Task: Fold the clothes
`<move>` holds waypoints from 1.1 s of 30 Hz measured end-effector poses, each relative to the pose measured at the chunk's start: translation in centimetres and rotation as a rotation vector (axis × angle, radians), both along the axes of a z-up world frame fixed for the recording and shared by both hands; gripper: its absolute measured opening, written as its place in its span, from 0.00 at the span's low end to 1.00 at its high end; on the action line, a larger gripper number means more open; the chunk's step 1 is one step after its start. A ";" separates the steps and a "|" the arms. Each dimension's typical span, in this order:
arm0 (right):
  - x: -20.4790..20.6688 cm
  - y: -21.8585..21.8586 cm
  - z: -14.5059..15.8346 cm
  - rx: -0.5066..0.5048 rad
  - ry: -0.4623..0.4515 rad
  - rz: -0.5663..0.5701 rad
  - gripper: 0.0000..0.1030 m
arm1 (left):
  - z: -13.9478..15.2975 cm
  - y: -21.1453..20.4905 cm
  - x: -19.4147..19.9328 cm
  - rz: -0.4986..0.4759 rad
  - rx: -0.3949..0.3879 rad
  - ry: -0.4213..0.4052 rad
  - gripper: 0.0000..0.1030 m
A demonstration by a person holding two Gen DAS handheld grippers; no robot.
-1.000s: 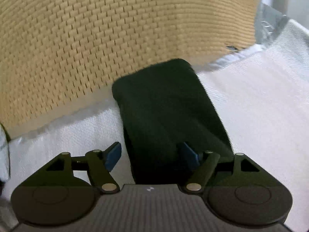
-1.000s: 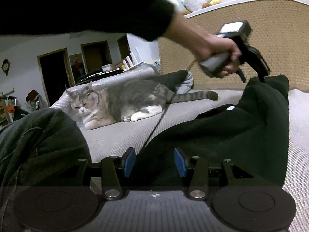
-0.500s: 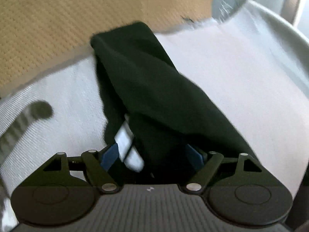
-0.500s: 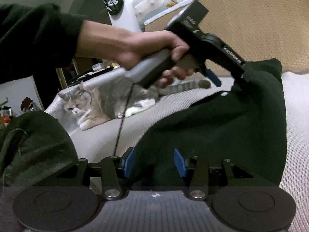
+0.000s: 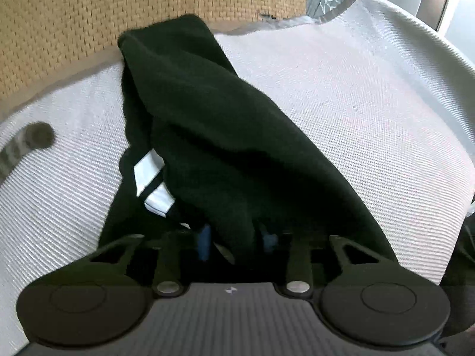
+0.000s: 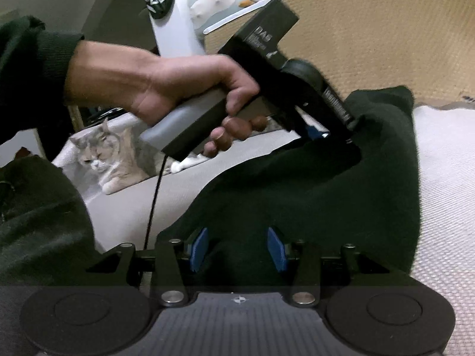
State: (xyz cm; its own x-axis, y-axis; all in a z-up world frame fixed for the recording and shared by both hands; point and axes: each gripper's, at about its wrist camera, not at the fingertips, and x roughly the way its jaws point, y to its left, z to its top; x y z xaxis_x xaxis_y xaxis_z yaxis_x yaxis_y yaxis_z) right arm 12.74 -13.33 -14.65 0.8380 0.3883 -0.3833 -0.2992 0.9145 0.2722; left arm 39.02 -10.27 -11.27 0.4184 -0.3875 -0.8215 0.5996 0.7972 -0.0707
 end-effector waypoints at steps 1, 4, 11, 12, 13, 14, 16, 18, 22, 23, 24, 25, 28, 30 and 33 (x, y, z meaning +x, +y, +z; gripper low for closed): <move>-0.2 0.0 0.2 -0.007 -0.006 -0.015 0.48 | 0.2 0.2 -0.1 0.002 -0.008 -0.008 0.10; -0.8 -0.3 0.7 -0.029 -0.029 -0.064 0.50 | 1.4 1.9 -0.5 0.012 -0.050 -0.042 0.08; -1.5 -1.0 1.7 -0.074 -0.071 -0.170 0.51 | 3.6 7.2 -1.9 0.059 -0.066 -0.111 0.08; -1.5 -1.0 1.7 -0.076 -0.074 -0.170 0.51 | 3.4 7.8 -1.9 0.079 -0.059 -0.106 0.08; -1.5 -0.9 1.8 -0.079 -0.074 -0.170 0.51 | 3.1 8.3 -1.8 0.096 -0.052 -0.090 0.08; -1.4 -0.8 1.8 -0.085 -0.072 -0.166 0.51 | 2.6 8.7 -1.6 0.112 -0.045 -0.065 0.08; -1.3 -0.6 1.7 -0.100 -0.060 -0.156 0.51 | 1.2 9.2 -1.1 0.136 -0.039 0.001 0.14; -1.2 -0.1 1.7 -0.124 -0.047 -0.148 0.51 | 0.1 9.3 -0.9 0.145 -0.042 0.049 0.27; -1.2 0.1 1.7 -0.144 -0.041 -0.141 0.52 | -0.4 8.9 -1.6 0.085 -0.048 0.077 0.52; -1.2 0.1 1.6 -0.144 -0.036 -0.143 0.52 | -0.5 8.8 -1.9 0.060 -0.047 0.088 0.53; -1.1 0.1 1.6 -0.143 -0.031 -0.144 0.52 | -0.5 8.7 -2.2 0.036 -0.043 0.099 0.53; -1.0 0.2 1.6 -0.142 -0.028 -0.144 0.52 | -0.4 8.7 -2.4 0.016 -0.035 0.102 0.52; -1.1 0.4 1.5 -0.143 -0.027 -0.143 0.52 | -0.1 9.0 -3.3 -0.046 -0.020 0.114 0.37; -1.3 0.5 1.5 -0.146 -0.030 -0.141 0.52 | -0.2 9.4 -3.8 -0.080 -0.016 0.130 0.28; -1.3 0.6 1.5 -0.147 -0.032 -0.138 0.52 | -0.3 10.0 -4.7 -0.124 0.007 0.104 0.08</move>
